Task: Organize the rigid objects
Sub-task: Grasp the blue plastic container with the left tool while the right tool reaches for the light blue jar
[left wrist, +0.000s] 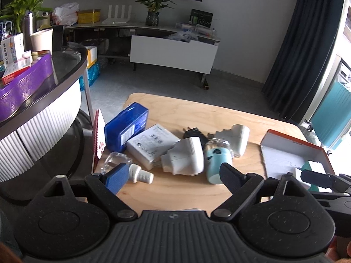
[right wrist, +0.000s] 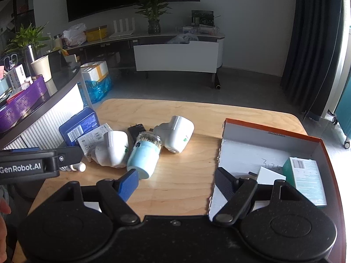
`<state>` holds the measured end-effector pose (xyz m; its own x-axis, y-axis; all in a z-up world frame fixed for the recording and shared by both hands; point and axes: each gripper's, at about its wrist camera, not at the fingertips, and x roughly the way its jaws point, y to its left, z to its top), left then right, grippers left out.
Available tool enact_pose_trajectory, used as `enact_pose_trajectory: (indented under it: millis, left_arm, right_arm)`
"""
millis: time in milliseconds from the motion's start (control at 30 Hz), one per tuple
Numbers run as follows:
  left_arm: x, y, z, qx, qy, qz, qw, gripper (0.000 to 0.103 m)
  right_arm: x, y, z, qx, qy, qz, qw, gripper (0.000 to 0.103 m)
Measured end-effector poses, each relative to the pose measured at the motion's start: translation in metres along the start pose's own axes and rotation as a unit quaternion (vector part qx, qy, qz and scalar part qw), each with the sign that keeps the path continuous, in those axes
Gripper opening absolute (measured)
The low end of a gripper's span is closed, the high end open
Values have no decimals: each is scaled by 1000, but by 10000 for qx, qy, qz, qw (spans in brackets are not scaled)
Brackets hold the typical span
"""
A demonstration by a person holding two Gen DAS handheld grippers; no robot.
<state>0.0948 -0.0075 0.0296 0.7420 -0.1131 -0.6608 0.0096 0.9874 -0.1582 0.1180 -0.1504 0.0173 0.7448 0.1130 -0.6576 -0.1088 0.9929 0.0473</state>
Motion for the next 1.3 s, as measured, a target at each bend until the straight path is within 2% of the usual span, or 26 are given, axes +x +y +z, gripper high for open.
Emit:
enact_pose_trajectory:
  millis: [733, 1067, 1167, 1300]
  left_arm:
    - [32, 38, 8, 102, 166, 283, 9994, 93]
    - [76, 67, 41, 374, 168, 527, 9978, 93]
    - [91, 71, 49, 392, 234, 490, 9978, 93]
    - [111, 72, 53, 543, 369, 468, 9967, 87]
  right_arm:
    - [32, 22, -4, -84, 223, 175, 9996, 90]
    - [38, 17, -4, 4, 141, 186, 9997, 90]
    - [41, 15, -3, 64, 122, 217, 9997, 90]
    - [45, 16, -3, 48, 110, 248, 9996, 90]
